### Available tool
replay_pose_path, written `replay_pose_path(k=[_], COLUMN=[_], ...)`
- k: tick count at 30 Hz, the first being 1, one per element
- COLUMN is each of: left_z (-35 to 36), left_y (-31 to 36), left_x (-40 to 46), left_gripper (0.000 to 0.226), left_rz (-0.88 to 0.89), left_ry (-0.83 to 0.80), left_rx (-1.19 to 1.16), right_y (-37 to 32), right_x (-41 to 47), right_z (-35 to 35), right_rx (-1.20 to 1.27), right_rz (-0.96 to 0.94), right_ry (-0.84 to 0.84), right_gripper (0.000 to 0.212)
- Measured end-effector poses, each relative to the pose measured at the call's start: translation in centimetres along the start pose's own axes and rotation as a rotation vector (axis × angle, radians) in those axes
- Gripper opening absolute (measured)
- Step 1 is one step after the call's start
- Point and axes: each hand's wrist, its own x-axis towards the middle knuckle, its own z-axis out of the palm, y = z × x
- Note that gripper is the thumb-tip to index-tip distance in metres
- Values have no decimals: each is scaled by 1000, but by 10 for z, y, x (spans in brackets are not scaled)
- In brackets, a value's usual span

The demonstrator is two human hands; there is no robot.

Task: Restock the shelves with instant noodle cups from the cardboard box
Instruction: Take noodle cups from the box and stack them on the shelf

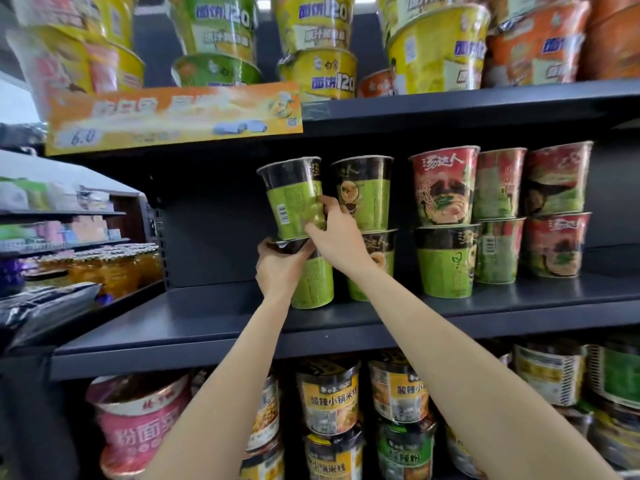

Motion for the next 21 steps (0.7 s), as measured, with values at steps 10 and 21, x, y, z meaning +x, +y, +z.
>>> replay_pose_path(k=[10, 21], left_z=[2, -17], left_y=[-5, 18], left_x=[7, -90], left_gripper=[90, 30], left_rz=[13, 579], left_ry=[-187, -38], left_rx=[-51, -84], right_y=[24, 52], right_x=[-14, -87], right_z=[-6, -65], right_rx=[-69, -97], right_rz=[-47, -270], right_ry=[-102, 78], right_gripper=[51, 38])
